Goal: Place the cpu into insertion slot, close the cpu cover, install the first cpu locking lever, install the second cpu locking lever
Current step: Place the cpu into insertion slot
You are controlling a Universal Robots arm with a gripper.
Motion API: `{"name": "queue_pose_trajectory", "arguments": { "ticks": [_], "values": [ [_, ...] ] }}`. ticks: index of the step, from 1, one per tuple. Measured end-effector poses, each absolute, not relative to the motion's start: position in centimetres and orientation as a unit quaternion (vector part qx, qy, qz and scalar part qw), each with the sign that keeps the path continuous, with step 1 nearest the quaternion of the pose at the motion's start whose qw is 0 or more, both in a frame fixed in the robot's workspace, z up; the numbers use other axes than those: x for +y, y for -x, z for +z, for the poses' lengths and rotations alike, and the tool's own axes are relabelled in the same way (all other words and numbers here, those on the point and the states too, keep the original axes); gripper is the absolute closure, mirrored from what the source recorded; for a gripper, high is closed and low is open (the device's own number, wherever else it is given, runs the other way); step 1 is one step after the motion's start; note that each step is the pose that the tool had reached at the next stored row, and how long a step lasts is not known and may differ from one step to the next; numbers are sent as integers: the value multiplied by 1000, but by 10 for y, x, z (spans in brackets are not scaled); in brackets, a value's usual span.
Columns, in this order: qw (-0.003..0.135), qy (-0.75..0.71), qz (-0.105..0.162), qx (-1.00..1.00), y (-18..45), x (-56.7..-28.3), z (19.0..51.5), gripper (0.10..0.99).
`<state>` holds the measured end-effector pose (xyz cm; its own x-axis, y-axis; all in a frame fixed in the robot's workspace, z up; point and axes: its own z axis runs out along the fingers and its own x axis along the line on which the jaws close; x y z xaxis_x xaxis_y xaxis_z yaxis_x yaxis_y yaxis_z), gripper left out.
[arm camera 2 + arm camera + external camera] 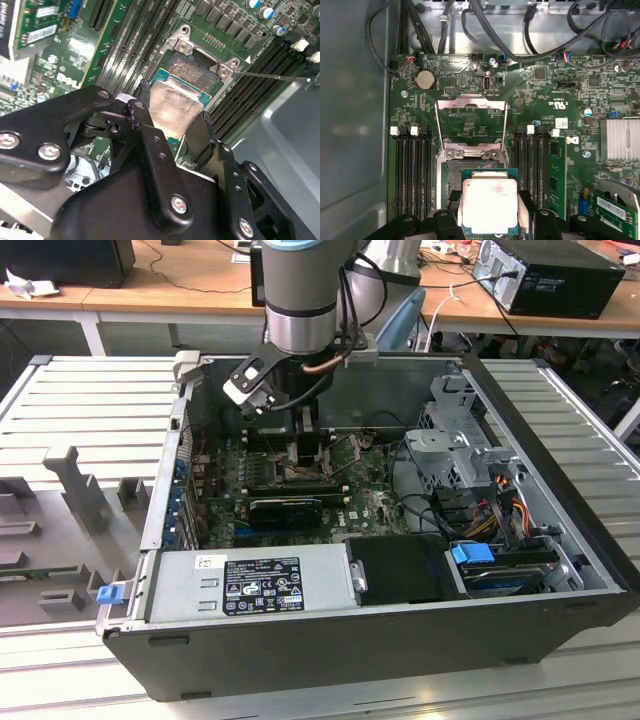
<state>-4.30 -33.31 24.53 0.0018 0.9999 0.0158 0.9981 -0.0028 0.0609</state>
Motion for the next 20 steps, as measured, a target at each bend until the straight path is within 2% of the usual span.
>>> {"name": "queue_pose_trajectory", "arguments": {
  "ticks": [20],
  "values": [
    [11, -708, 22, 706, 45, -319, 206, 557]
  ]
}}
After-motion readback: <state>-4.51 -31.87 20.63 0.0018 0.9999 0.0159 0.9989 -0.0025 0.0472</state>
